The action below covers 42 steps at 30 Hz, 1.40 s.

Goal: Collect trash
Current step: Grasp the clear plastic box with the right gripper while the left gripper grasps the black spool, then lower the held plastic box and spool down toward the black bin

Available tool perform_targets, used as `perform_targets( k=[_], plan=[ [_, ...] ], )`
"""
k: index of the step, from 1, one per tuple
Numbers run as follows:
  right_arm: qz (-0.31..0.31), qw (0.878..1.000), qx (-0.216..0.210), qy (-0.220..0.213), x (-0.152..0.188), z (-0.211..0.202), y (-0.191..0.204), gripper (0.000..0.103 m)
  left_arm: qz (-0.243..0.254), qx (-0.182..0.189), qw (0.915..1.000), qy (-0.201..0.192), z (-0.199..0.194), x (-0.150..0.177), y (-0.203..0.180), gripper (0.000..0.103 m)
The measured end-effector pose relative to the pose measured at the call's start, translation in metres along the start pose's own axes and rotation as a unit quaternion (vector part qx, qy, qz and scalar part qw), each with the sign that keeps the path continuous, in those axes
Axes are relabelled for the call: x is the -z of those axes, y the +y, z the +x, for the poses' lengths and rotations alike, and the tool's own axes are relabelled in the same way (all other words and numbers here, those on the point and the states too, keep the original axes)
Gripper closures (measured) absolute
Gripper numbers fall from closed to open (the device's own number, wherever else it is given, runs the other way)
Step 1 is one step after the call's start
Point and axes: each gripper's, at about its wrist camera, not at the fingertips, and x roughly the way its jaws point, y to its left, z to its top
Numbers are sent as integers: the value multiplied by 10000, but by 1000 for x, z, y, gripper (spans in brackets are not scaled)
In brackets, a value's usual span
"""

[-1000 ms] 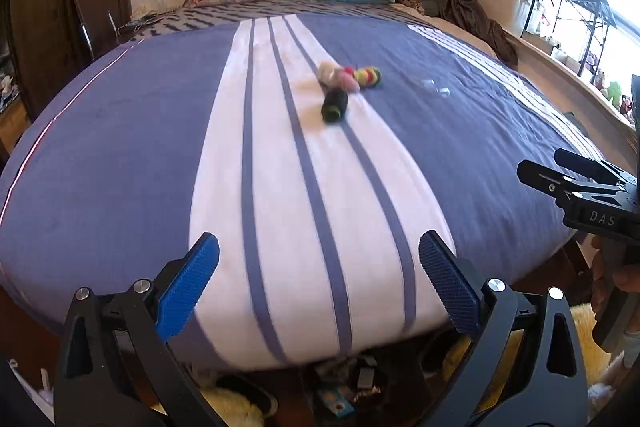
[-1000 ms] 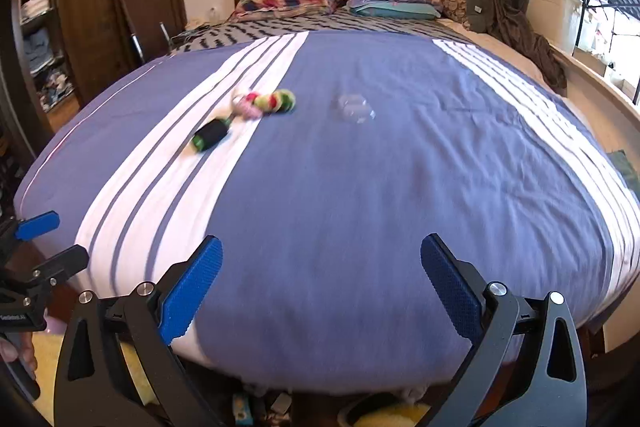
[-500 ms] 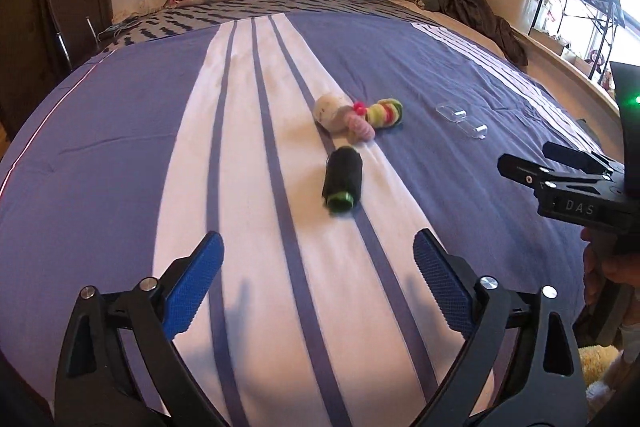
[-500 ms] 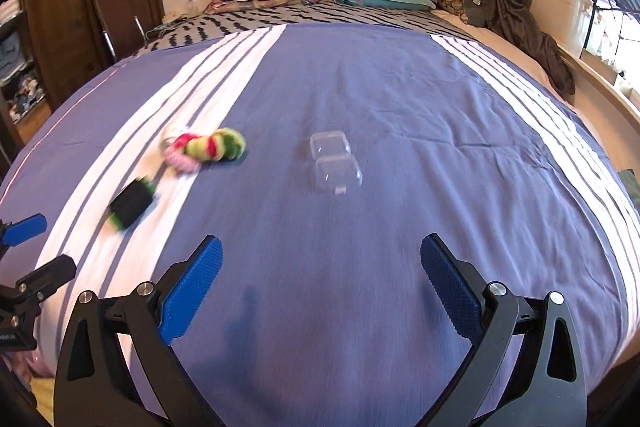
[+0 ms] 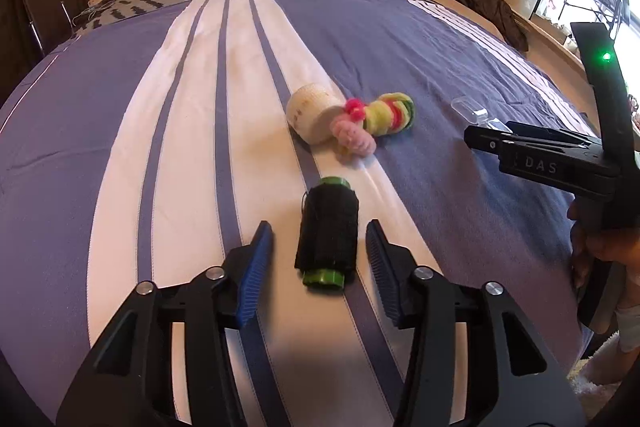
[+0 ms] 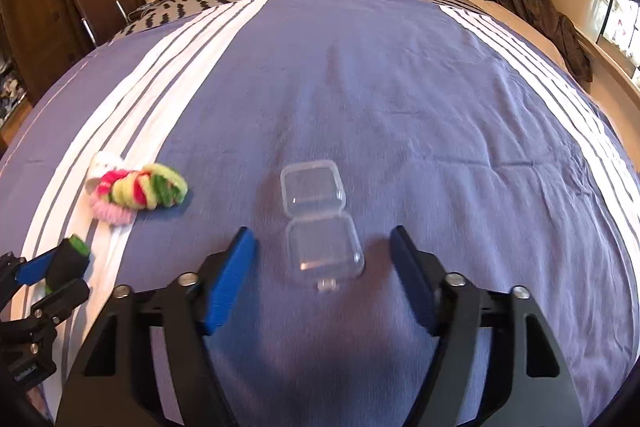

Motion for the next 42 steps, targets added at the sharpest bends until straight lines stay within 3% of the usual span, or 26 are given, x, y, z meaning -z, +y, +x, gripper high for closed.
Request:
perform_targets(
  k=[2,3,4,9,15,20,31,42],
  plan=[
    [-64,10000,55,-10,-1,2,2,51,-18,24,10000,6,1,-2,2,73],
    [-109,9999,100,-46,0,0,4,64,-26,36,10000,10,2,-2,2,78],
    [-123,9998,133,-78,-1,0,5,67,-26,48,10000,9,1,-2,3,78],
    [-87,9997,14,-216,4,-13,4,67,-29,22,10000,-15,-11,5,-1,79],
    [-250,9986,-172,-426,25,-52,16,67,-35,12,9997,-233,-52,24,-4,79],
    [-277,9965,-458,-635,53,-100,26,67,-30,63,9991,-428,-93,47,-12,79],
    [-320,9925,-669,-973,123,-186,35,67,-33,170,9976,-676,-163,103,-33,79],
    [-302,9916,-869,-913,193,-219,44,67,-27,65,9978,-654,-201,173,-46,79]
  ],
)
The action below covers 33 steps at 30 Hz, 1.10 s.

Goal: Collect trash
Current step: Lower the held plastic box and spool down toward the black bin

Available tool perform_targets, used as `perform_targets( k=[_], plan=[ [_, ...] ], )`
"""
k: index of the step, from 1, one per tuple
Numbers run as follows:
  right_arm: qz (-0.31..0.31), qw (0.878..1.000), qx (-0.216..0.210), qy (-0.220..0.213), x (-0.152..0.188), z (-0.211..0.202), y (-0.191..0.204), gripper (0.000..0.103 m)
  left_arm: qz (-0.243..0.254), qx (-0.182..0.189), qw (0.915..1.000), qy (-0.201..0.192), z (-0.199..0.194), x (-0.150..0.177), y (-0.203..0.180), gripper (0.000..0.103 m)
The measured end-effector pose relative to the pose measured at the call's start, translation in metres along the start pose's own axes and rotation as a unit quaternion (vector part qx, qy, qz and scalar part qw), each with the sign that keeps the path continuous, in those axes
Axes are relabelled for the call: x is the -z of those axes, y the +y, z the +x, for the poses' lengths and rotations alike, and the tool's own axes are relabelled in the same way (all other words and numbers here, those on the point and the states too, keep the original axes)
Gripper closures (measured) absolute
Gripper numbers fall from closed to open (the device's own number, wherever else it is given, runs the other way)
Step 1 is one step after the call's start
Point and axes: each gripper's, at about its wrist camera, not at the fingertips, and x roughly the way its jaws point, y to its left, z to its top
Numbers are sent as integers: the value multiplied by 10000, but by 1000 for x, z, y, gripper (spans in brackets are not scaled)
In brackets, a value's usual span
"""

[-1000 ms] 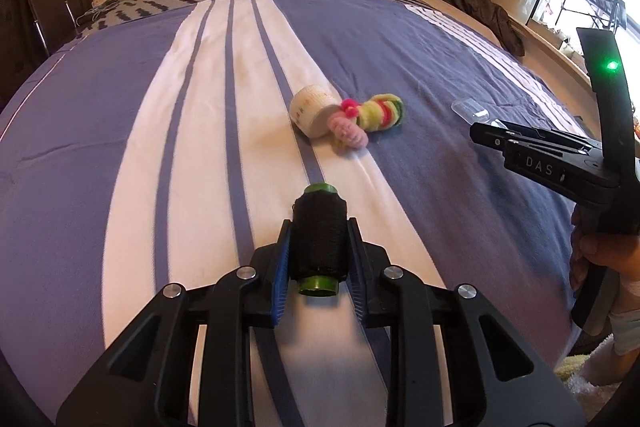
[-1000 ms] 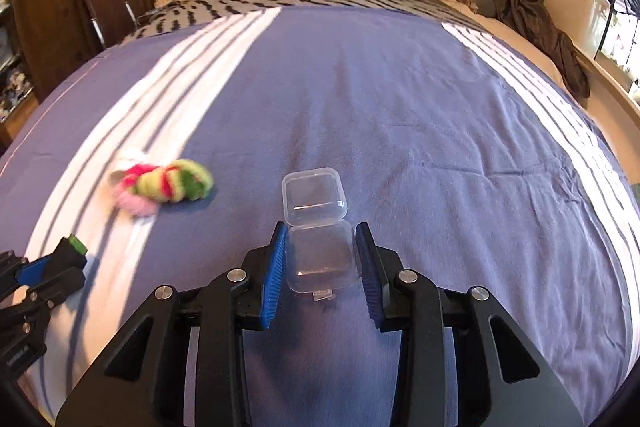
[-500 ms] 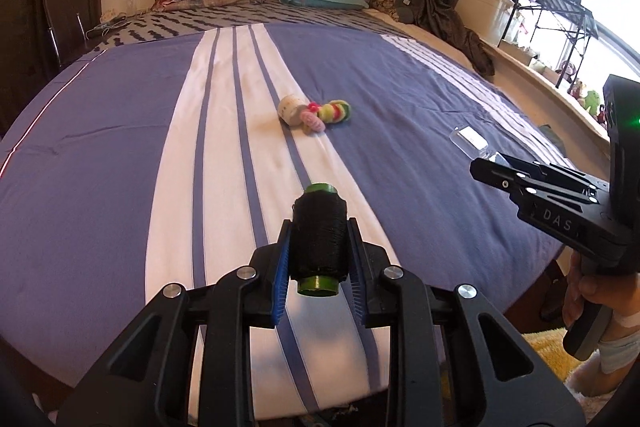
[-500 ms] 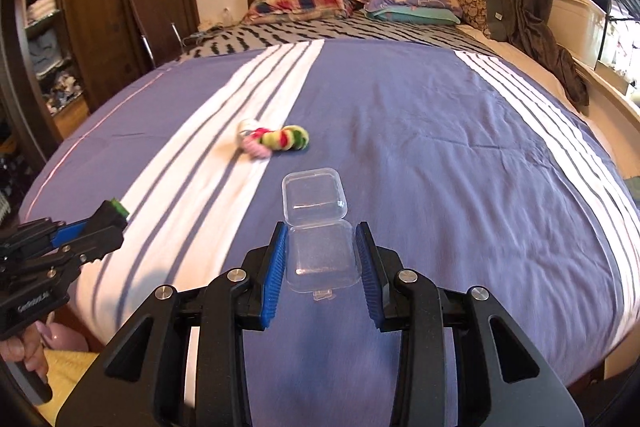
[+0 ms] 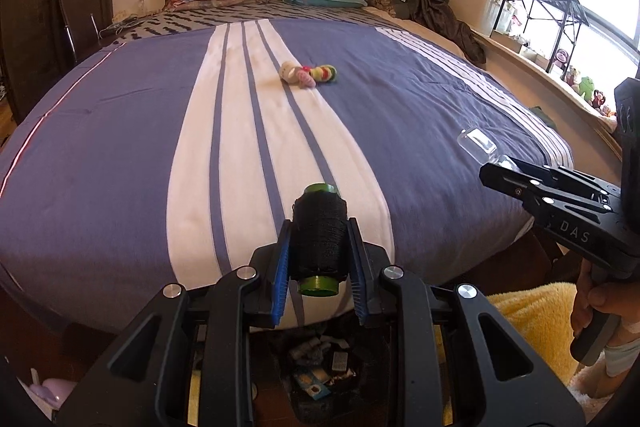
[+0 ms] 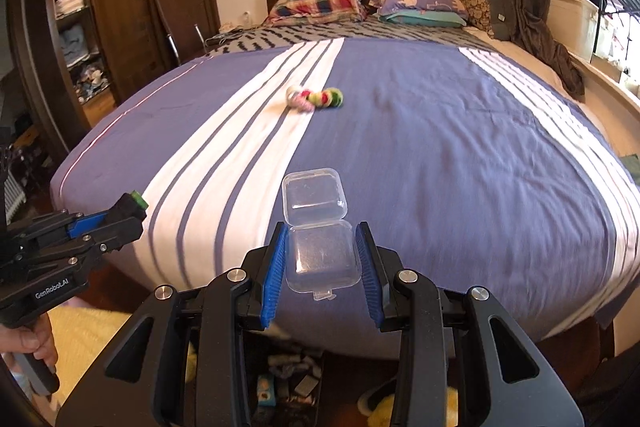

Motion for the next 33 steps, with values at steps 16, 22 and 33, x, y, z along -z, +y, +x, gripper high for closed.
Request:
perform_targets(
  k=[16,22,33],
  plan=[
    [96,9968,-309,729,88,13,21,67,-226,33,9971,730,21,91,7,79],
    [115,9931,-318,1126,116,36,28,67,-375,48,9936,1064,43,120,16,79],
    [244,9816,-384,1853,164,83,29,67,-564,63,9827,1765,98,166,22,79]
  ],
)
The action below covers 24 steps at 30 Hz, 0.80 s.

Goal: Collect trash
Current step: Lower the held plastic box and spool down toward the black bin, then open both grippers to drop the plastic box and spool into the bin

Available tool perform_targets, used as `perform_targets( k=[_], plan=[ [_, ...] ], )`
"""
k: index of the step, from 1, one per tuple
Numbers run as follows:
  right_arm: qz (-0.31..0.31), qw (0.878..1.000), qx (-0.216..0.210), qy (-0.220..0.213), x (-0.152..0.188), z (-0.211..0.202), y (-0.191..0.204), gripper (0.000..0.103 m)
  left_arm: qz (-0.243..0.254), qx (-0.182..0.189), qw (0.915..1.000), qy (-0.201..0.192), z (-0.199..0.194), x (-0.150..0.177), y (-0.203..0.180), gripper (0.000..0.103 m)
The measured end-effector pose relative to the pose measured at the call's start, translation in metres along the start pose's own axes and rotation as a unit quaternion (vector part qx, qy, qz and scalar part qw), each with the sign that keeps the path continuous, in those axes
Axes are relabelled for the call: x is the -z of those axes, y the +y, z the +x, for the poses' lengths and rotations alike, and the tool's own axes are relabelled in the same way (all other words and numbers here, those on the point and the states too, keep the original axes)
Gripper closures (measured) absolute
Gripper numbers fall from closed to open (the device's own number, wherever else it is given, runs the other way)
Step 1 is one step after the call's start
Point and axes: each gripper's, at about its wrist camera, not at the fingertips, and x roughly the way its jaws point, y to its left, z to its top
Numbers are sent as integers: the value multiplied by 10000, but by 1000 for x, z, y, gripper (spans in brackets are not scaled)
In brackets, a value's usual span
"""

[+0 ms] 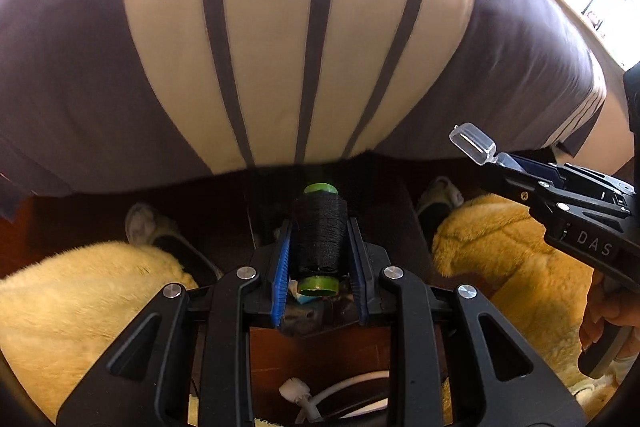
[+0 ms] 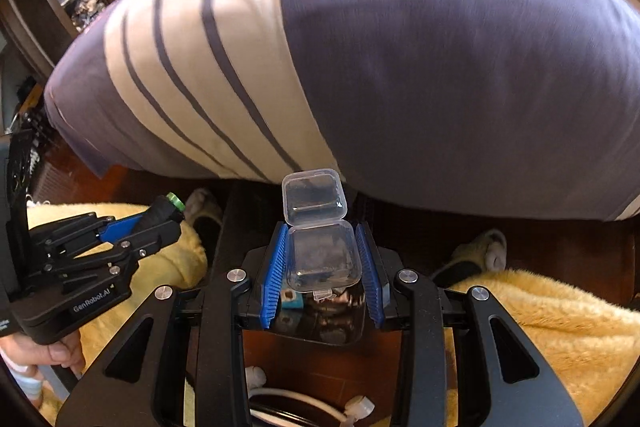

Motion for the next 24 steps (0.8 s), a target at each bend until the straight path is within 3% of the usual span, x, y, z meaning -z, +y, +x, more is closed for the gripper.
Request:
perform_targets(
  k=[12,20,23,24],
  plan=[
    [128,9967,9,796,6,62,-4,67,60,214,9948,995,68,17,1,79],
    [142,9950,9,986,0,86,-5,65,-54,250,9921,1231,84,15,7,78],
    [176,9952,-19,965,-2,87,-6,65,-58,221,9918,1254,86,12,8,68],
    [189,9953,-14,945,-3,86,-6,61,-61,202,9919,1255,85,12,8,58]
  ],
)
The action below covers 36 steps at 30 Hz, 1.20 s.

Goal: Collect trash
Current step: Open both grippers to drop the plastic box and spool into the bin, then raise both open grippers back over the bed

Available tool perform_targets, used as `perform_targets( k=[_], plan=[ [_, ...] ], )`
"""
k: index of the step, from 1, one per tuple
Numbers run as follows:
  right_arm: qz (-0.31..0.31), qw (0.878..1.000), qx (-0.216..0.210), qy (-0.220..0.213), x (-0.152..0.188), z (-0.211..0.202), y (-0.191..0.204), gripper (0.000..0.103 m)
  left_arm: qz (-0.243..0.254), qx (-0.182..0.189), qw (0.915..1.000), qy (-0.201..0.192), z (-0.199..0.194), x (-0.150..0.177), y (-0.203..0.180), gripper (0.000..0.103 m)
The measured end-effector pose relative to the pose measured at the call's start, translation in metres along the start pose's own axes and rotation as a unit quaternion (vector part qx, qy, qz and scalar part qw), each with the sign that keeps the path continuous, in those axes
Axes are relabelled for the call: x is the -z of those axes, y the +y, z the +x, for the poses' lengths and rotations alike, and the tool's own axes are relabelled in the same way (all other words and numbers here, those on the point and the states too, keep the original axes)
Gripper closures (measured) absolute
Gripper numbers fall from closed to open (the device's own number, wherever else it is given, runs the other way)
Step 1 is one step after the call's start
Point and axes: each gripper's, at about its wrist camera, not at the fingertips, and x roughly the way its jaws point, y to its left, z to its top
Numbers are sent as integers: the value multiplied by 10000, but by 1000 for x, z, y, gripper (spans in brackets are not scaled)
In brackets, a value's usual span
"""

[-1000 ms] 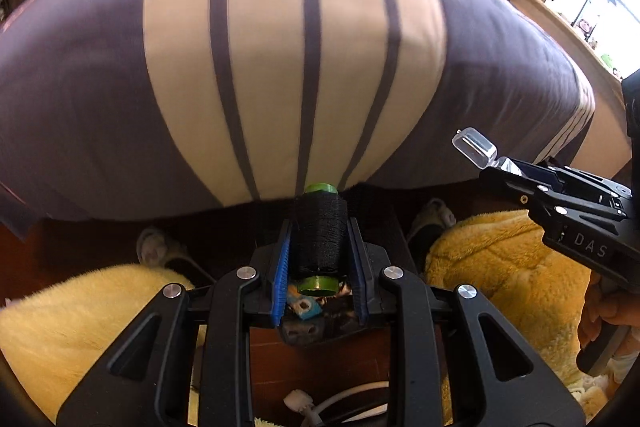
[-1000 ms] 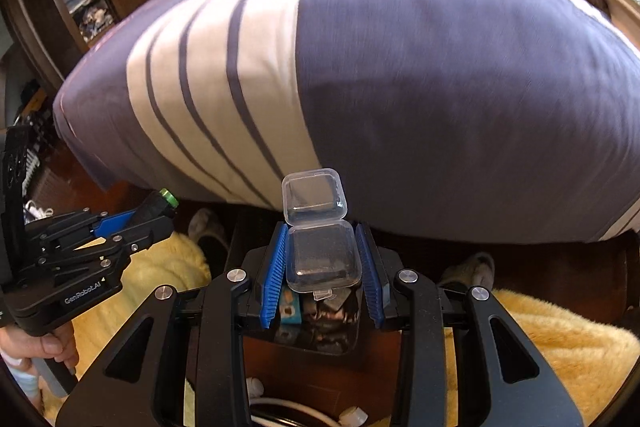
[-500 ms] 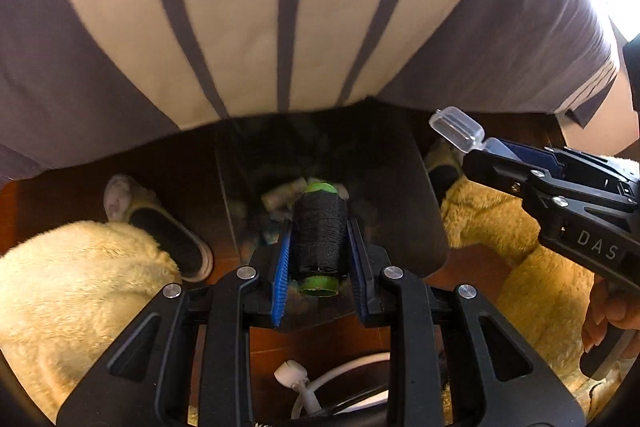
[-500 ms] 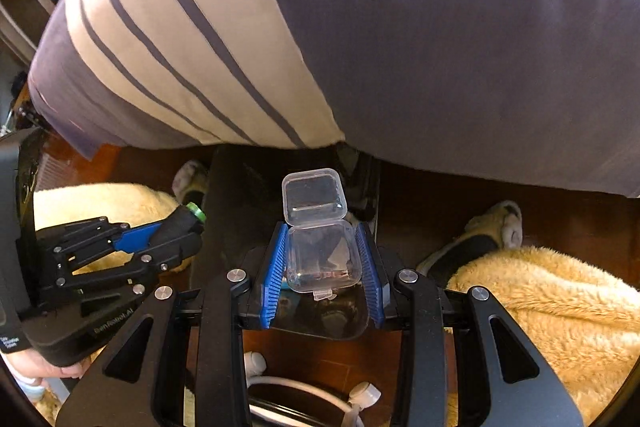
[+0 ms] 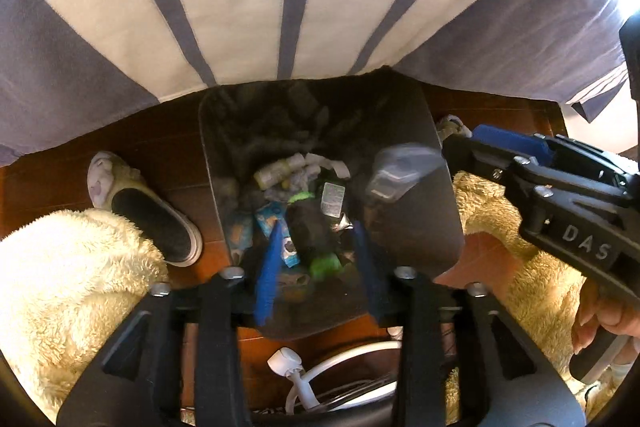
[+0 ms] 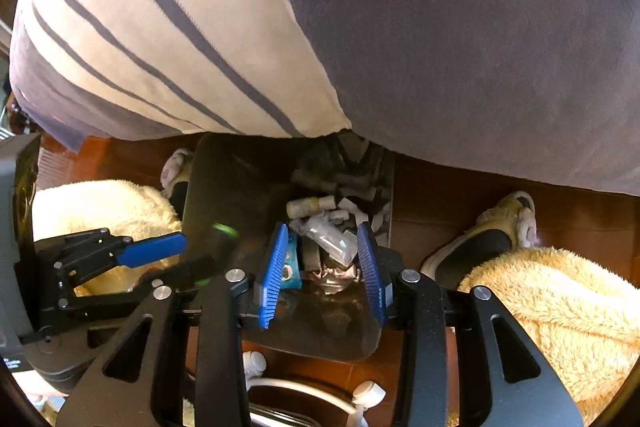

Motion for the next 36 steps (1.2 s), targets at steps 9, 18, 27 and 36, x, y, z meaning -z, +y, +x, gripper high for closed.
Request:
perform_targets(
  k=[9,18,27,36],
  plan=[
    [173,9990,113,-396,-3,-28,-8,35,71,-174,9993,-311,-27,-2,-6,26],
    [348,9904,267,-1308,-12,-100,-16,15,207,-342,9931,-1103,-103,-10,-17,16],
    [-43,9706,373,-2376,-54,-187,-4,8,293,-525,9733,-2215,-197,-43,-20,16],
    [-258,9600,505,-2741,-111,-217,-2,7,237,-829,9563,-2795,-244,-102,-11,15]
  ],
)
